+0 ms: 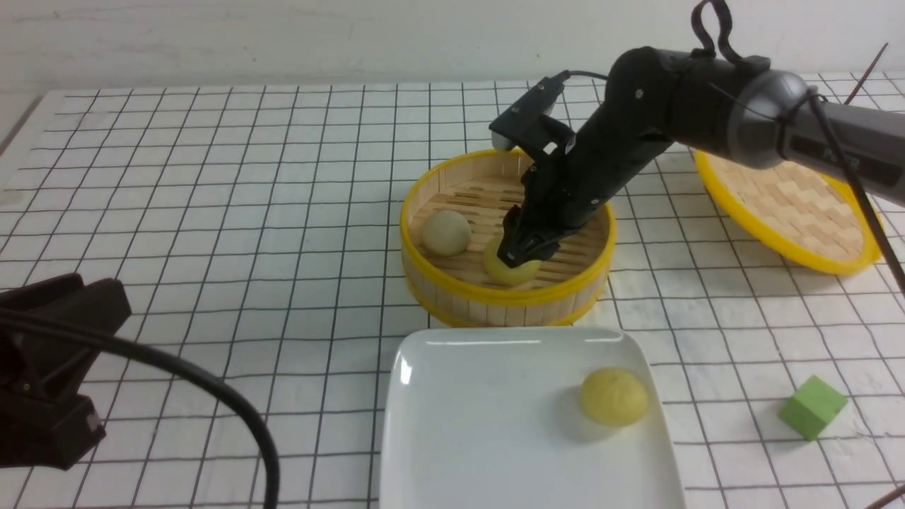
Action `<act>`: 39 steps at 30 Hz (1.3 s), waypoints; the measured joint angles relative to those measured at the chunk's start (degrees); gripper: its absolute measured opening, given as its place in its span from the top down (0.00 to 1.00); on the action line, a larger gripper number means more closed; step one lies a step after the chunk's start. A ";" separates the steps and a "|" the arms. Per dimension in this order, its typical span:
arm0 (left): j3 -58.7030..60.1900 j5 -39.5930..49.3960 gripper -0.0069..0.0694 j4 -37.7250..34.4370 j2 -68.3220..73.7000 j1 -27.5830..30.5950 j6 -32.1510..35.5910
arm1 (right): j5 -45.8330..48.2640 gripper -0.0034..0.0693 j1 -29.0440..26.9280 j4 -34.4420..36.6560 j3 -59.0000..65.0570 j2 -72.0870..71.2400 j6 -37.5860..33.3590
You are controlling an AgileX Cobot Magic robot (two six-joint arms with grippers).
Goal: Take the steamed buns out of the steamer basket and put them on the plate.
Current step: Use the right arm to grab the steamed stuffed bun that is closest to it, then use the right arm to put the steamed stuffed bun into the plate
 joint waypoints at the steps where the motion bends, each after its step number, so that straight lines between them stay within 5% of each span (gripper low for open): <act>1: 0.00 0.00 0.59 0.00 0.00 0.00 0.00 | 0.06 0.65 0.00 0.07 0.00 0.00 -0.05; 6: 0.00 0.00 0.59 0.00 0.00 0.00 0.00 | 1.39 0.93 0.00 0.07 -0.06 -2.25 -0.25; 17: 0.00 0.00 0.59 0.00 0.00 0.00 0.00 | 12.72 0.93 0.00 -0.73 -0.80 -21.42 2.76; 27: 0.00 0.04 0.59 0.00 0.00 0.00 0.00 | 23.66 0.93 0.00 4.17 7.39 -24.15 5.35; 39: 0.00 0.28 0.59 0.00 0.00 0.00 0.00 | 8.23 0.92 0.00 18.23 31.18 -23.32 -13.72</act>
